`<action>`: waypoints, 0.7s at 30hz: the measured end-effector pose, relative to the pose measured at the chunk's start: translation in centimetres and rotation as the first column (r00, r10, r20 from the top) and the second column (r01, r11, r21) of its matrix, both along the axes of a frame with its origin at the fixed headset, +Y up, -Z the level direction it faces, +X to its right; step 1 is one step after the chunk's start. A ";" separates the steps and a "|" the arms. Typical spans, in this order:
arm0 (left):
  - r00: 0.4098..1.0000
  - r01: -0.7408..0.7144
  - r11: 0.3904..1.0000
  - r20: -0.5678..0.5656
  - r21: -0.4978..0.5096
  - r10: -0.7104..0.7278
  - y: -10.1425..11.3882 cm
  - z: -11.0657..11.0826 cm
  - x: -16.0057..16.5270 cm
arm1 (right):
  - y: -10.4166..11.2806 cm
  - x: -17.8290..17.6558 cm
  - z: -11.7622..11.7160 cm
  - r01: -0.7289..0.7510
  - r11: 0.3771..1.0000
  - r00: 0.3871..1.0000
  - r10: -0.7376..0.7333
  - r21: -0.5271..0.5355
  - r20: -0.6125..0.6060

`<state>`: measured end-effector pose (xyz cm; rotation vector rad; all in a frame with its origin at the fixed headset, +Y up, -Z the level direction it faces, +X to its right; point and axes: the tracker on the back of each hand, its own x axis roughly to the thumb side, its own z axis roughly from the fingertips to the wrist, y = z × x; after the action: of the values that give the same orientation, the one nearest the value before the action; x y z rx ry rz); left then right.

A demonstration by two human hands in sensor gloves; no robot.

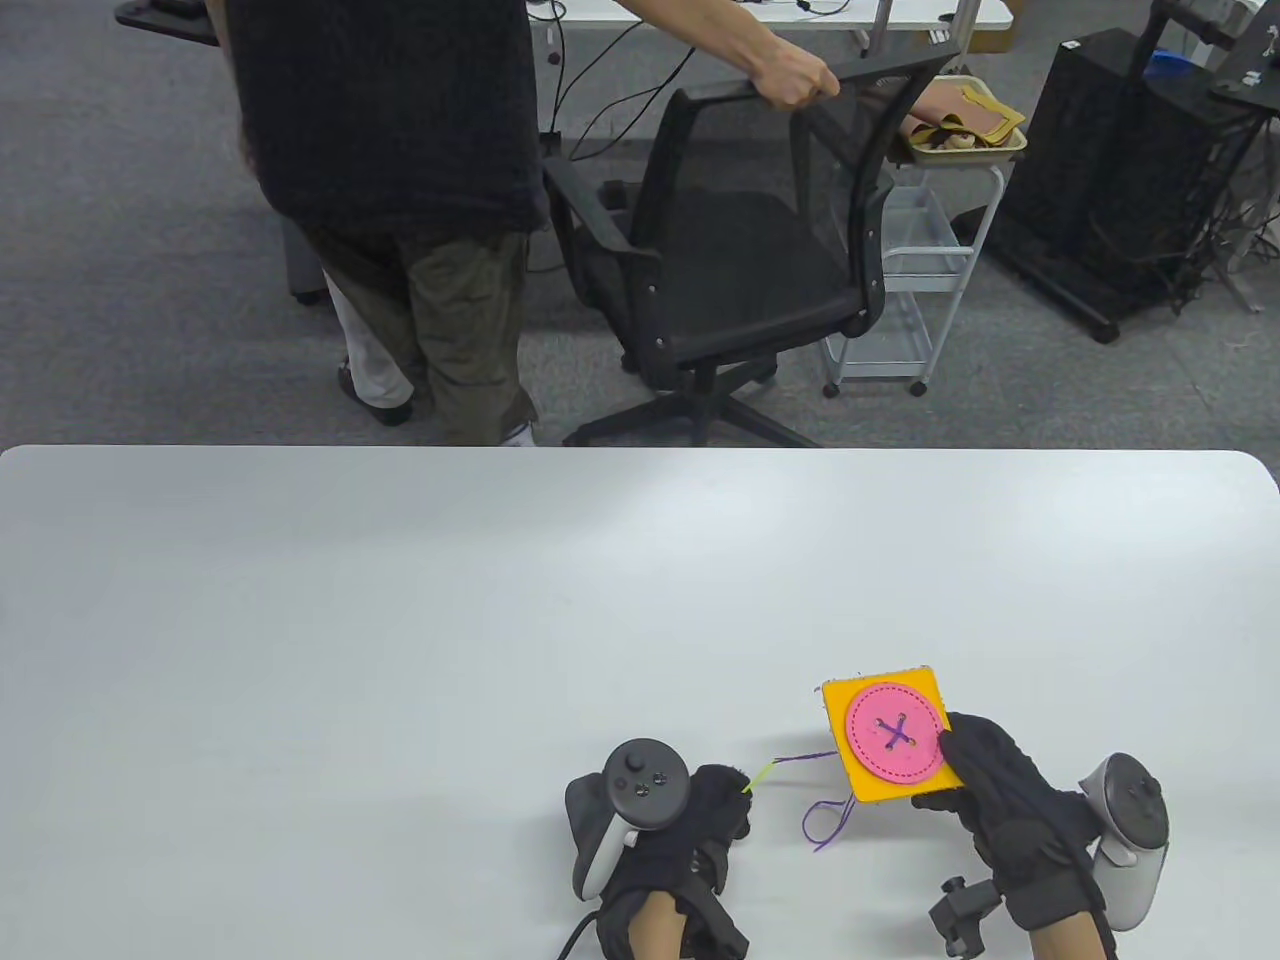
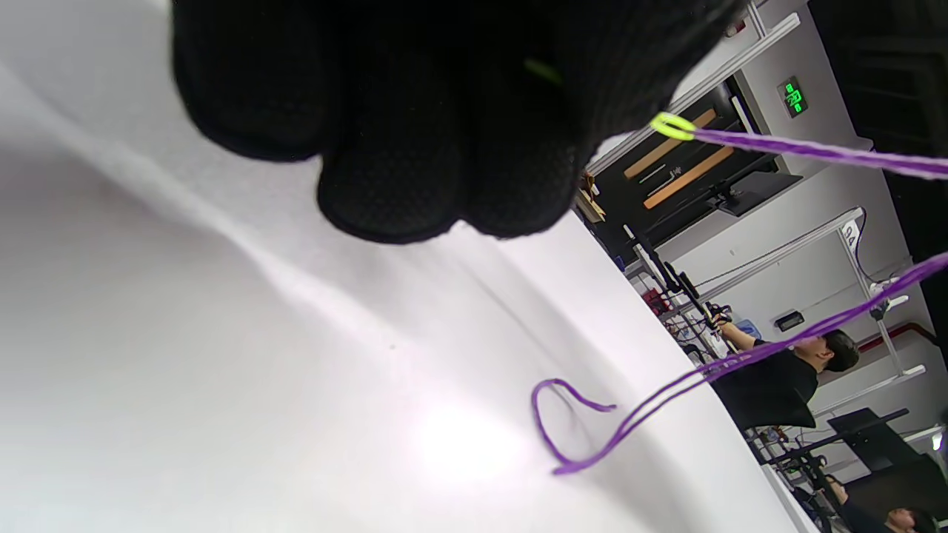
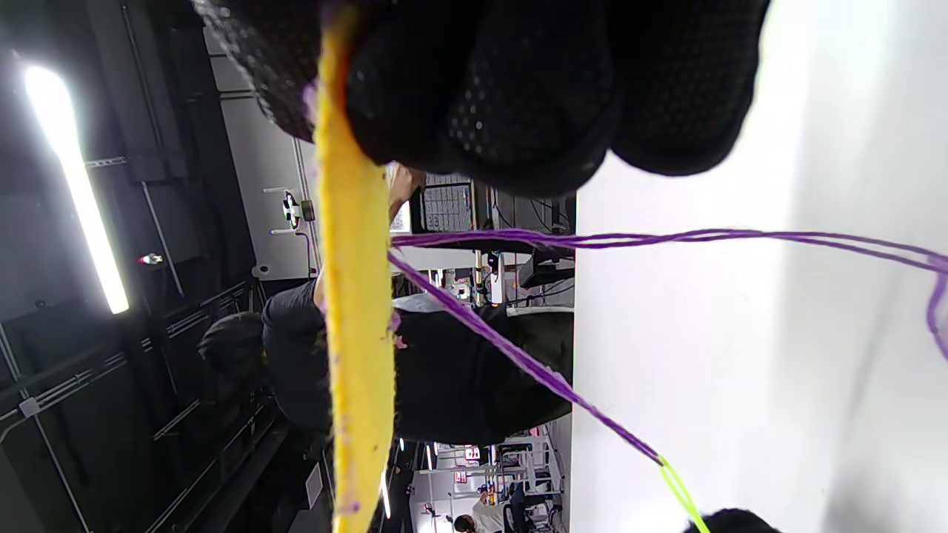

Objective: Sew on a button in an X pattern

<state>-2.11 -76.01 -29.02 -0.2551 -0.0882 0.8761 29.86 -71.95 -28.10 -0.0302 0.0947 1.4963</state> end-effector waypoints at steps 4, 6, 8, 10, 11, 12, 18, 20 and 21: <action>0.999 -0.037 0.999 -0.023 0.027 0.038 0.3 0.1 -0.2 | 0.0 0.0 0.0 0.002 1.000 1.000 -0.002 0.000 0.002; 0.998 -0.054 0.997 -0.035 0.047 0.056 0.6 0.2 -0.2 | -0.1 0.0 0.0 0.002 1.000 1.000 -0.002 0.000 0.002; 0.996 -0.078 0.995 -0.045 0.064 0.081 0.8 0.4 -0.2 | -0.1 0.0 0.0 -0.002 1.000 1.000 0.002 0.002 0.002; 0.989 -0.130 0.988 -0.054 0.086 0.135 1.1 0.5 -0.2 | -0.1 0.0 -0.1 -0.010 1.000 1.000 0.010 0.007 0.000; 0.986 -0.151 0.984 -0.053 0.094 0.156 1.2 0.6 -0.2 | -0.1 -0.1 -0.1 -0.014 1.000 1.000 0.014 0.010 -0.002; 0.981 -0.180 0.978 -0.050 0.103 0.186 1.3 0.6 -0.2 | -0.1 -0.1 -0.1 -0.018 1.000 1.000 0.018 0.013 -0.004; 0.943 -0.329 0.937 -0.006 0.115 0.332 1.9 0.9 0.2 | 0.0 -0.7 0.0 -0.075 0.996 0.997 0.075 0.038 -0.013; 0.933 -0.358 0.927 0.012 0.114 0.359 2.1 1.0 0.3 | 0.0 -1.0 0.0 -0.109 0.993 0.994 0.110 0.053 -0.017; 0.929 -0.369 0.922 0.020 0.114 0.369 2.2 1.0 0.4 | 0.1 -1.1 0.0 -0.122 0.991 0.992 0.124 0.059 -0.017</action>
<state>-1.67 -73.85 -27.99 -0.1292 -0.1898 1.2430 28.77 -71.87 -28.06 0.0265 0.0670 1.6223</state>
